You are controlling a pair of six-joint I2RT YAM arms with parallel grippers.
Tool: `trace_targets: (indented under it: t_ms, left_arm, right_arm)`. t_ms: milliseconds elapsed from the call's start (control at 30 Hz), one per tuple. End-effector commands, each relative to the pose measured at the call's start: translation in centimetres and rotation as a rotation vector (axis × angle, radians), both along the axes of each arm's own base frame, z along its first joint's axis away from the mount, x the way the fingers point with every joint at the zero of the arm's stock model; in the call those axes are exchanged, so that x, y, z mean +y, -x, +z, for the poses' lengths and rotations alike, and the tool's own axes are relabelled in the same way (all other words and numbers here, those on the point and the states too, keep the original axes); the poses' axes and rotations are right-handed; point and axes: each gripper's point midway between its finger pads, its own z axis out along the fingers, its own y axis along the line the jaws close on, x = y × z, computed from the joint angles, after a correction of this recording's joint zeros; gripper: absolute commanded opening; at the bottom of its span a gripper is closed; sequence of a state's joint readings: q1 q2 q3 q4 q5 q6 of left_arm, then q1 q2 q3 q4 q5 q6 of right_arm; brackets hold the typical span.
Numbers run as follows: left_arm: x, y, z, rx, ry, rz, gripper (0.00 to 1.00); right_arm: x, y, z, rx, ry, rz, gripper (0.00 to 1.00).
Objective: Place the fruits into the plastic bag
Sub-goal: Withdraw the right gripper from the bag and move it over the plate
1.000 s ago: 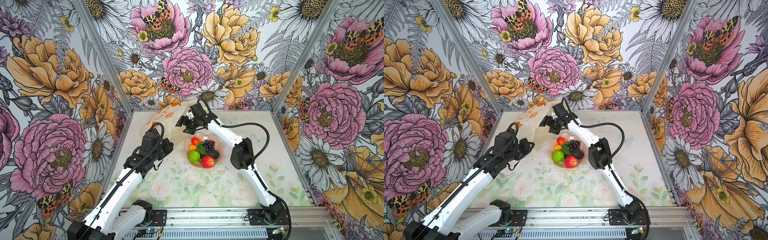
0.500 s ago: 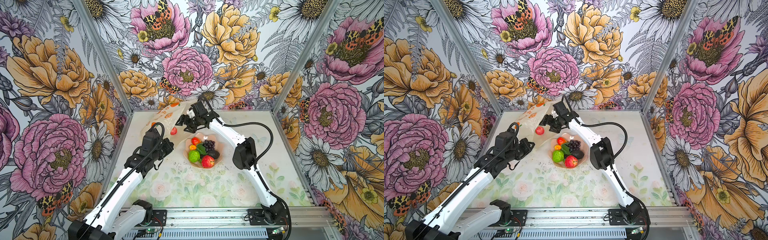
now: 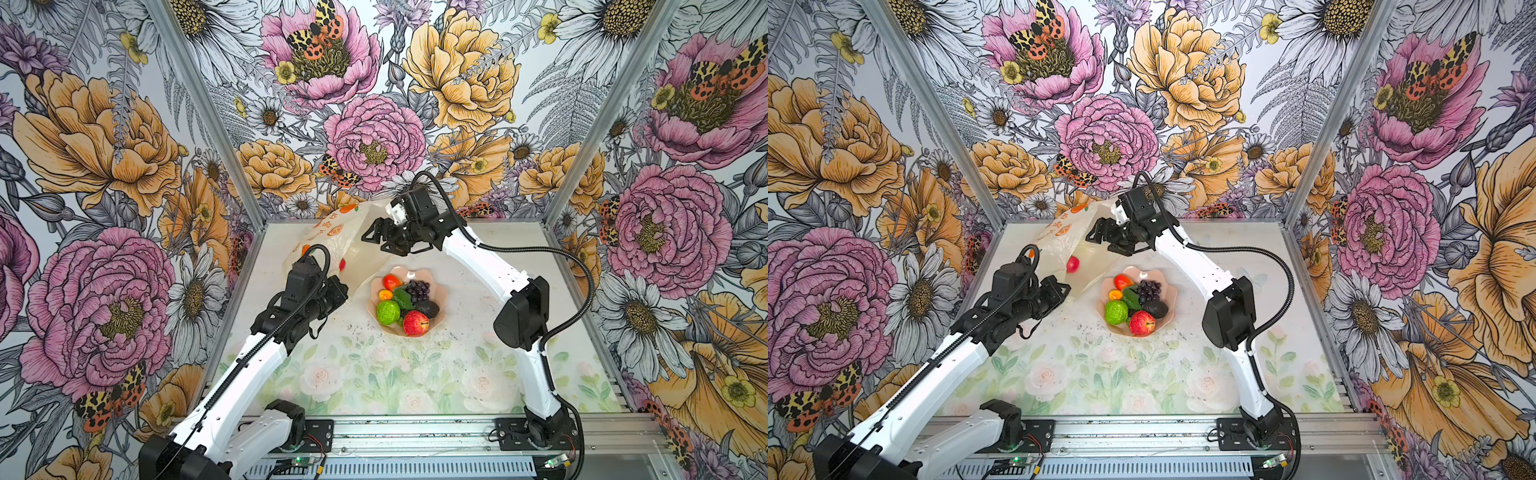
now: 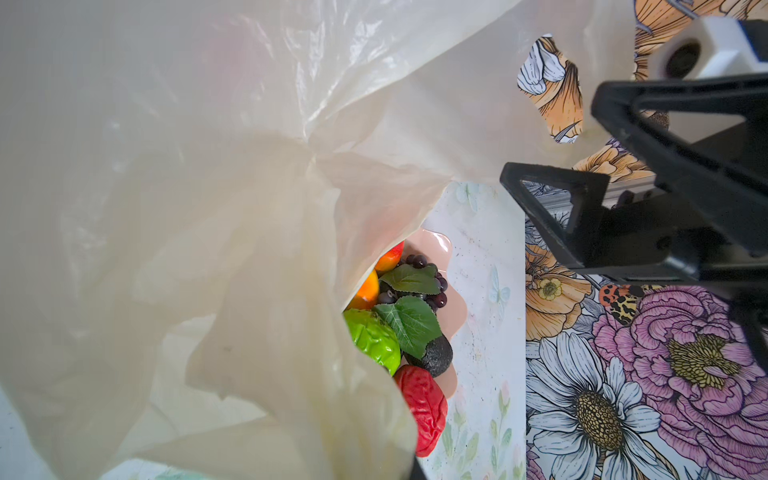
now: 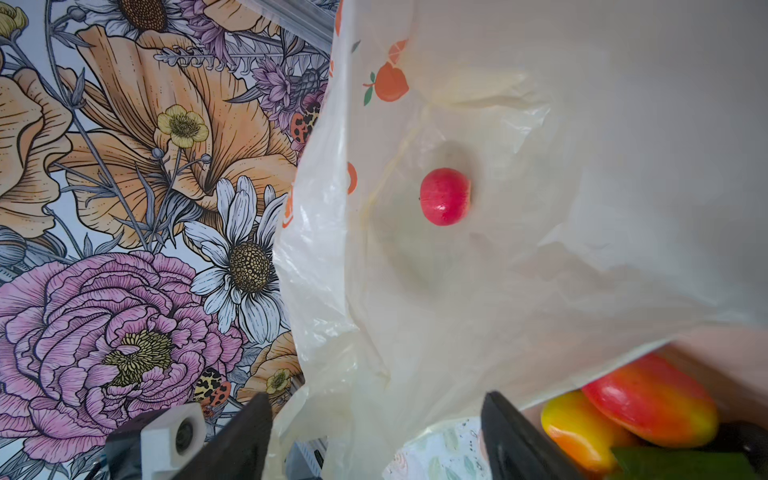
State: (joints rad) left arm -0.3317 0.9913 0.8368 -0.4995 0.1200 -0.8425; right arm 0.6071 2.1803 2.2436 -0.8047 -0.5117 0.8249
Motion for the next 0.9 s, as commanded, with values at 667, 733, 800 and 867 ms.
trace_targets:
  t_ms: [667, 733, 800, 867]
  left_arm:
    - [0.3, 0.0, -0.4, -0.014, 0.006, -0.004, 0.00]
    - [0.4, 0.0, -0.4, -0.016, 0.007, -0.002, 0.00]
    - [0.4, 0.0, -0.4, -0.016, 0.008, 0.000, 0.00]
    - [0.5, 0.1, -0.5, -0.014, 0.008, 0.001, 0.00]
  right_arm:
    - [-11.2, 8.8, -1.1, -0.038, 0.480, 0.150, 0.82]
    - [-11.6, 9.4, -1.6, -0.025, 0.508, 0.167, 0.83]
    - [-11.9, 10.0, -2.2, -0.012, 0.543, 0.191, 0.83]
    - [-12.1, 10.7, -2.8, 0.009, 0.569, 0.217, 0.83]
